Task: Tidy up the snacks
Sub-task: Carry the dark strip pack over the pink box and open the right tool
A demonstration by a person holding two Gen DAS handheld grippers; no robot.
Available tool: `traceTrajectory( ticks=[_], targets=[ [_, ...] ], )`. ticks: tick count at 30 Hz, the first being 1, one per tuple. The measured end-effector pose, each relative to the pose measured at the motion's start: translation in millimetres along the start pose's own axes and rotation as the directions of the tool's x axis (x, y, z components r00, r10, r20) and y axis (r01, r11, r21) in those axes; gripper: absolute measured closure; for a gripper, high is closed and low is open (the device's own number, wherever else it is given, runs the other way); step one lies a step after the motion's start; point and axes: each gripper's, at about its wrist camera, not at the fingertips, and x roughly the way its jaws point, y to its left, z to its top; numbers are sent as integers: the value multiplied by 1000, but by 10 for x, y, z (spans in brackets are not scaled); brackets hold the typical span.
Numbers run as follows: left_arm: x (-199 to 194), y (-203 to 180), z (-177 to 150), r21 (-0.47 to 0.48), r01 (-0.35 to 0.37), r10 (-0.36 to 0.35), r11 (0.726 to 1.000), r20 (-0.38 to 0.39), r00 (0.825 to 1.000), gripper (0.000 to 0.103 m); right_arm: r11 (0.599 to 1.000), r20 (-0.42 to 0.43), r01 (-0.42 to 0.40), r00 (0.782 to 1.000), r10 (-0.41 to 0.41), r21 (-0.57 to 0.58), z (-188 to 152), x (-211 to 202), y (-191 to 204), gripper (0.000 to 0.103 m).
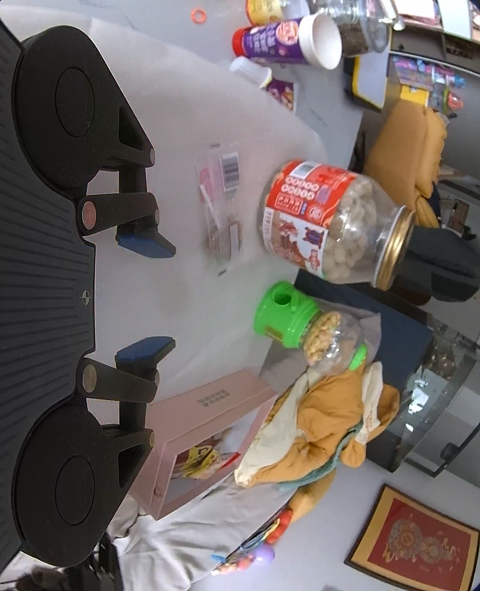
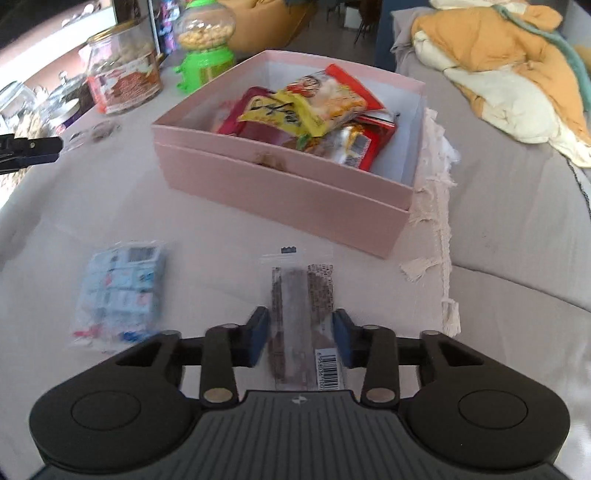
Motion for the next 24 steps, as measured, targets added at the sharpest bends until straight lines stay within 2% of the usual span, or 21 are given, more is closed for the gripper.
traceTrajectory(
  ticks=[4,6,9,10,11,12,14,18,20,24],
  targets=[
    [-206,3,-50,47,-14,13,999,28,1000,51,998,110,-56,992,56,-4,104,-450,101,67],
    [-209,-25,-78,84,-4,3,996,15,1000,51,996,199,-93,976,89,11,300,-717,101,67],
    [-140,-88,-113,108,16,-14,994,-17,1000,51,994,328,-91,942,66,61,823,-886,57,65],
    [-127,-107,-123,111,24,-21,994,-25,999,51,994,354,-85,934,55,71,991,-865,30,57],
    [-122,-117,-135,112,26,-23,993,-31,999,51,995,366,-72,930,42,69,1171,-814,9,45],
    [-129,-120,-151,114,27,-24,993,-34,999,51,996,367,-40,930,9,78,1339,-733,-23,40],
    [-164,-116,-181,136,32,-27,990,-36,999,51,991,351,31,933,-77,134,1500,-572,-94,38],
    [-155,-29,-192,148,8,-4,989,-31,1000,51,990,308,-5,951,-39,141,1315,-432,-192,38],
    [-125,34,-110,108,-11,12,994,-1,1000,51,991,283,-11,959,-28,135,1150,-385,-226,38],
    [-21,221,247,-38,-46,51,998,129,990,51,993,244,46,967,-70,104,913,-257,-171,38]
  ],
)
